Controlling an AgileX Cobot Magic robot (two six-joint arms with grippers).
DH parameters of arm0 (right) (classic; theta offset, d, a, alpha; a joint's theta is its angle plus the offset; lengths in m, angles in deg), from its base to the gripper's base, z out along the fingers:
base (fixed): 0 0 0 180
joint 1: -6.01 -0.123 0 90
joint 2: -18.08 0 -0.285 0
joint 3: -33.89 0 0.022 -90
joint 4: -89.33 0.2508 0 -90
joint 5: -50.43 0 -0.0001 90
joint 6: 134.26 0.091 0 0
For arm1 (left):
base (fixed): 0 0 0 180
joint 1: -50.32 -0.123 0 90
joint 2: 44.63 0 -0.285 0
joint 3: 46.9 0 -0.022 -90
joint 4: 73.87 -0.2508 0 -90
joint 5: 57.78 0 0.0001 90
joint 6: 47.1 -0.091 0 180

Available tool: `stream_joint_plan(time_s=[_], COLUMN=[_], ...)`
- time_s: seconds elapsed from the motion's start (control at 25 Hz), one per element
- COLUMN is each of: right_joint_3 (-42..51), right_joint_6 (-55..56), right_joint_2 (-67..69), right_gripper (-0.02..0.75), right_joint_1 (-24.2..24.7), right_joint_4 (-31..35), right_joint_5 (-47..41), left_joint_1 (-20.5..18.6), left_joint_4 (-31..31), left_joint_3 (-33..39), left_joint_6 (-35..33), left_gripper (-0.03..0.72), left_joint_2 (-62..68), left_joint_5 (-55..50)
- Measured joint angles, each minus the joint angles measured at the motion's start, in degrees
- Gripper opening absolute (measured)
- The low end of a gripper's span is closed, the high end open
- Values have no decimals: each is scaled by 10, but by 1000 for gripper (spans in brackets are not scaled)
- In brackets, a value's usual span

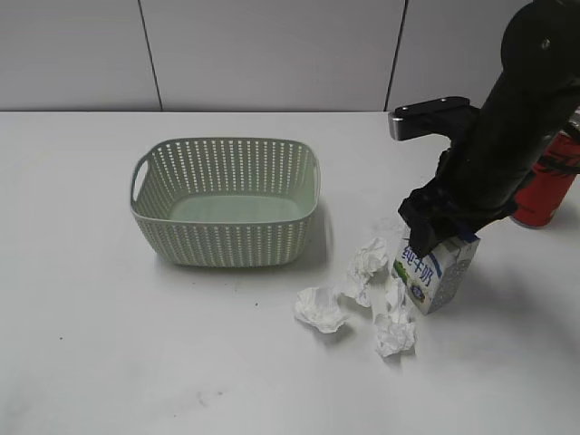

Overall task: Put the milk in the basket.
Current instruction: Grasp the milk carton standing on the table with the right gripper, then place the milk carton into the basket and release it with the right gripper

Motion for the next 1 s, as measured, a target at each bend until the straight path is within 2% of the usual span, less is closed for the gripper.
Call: stream_joint_plan(time_s=[0.12,0.36,0.64,0.76,1.0], right_joint_3=[0,-31,-216,-311,-485], right_joint_6=[5,6,6,6,6], right_joint_2=[0,2,3,7,88], right_gripper=[322,327,326,326,326], right_joint_1=[0,0,-5,-31,-120], right_joint_4=[-5,-12,-41,-51,-60], right_joint_5=[0,-42,-204,-217,-230], left_joint_1=[0,0,0,0,0], left_joint_4=[0,0,0,0,0], left_joint_3=[0,0,0,0,0], left_joint_6=[0,0,0,0,0], left_gripper=[237,237,237,237,237], left_joint_2=[0,0,0,0,0], left_joint_5=[0,0,0,0,0])
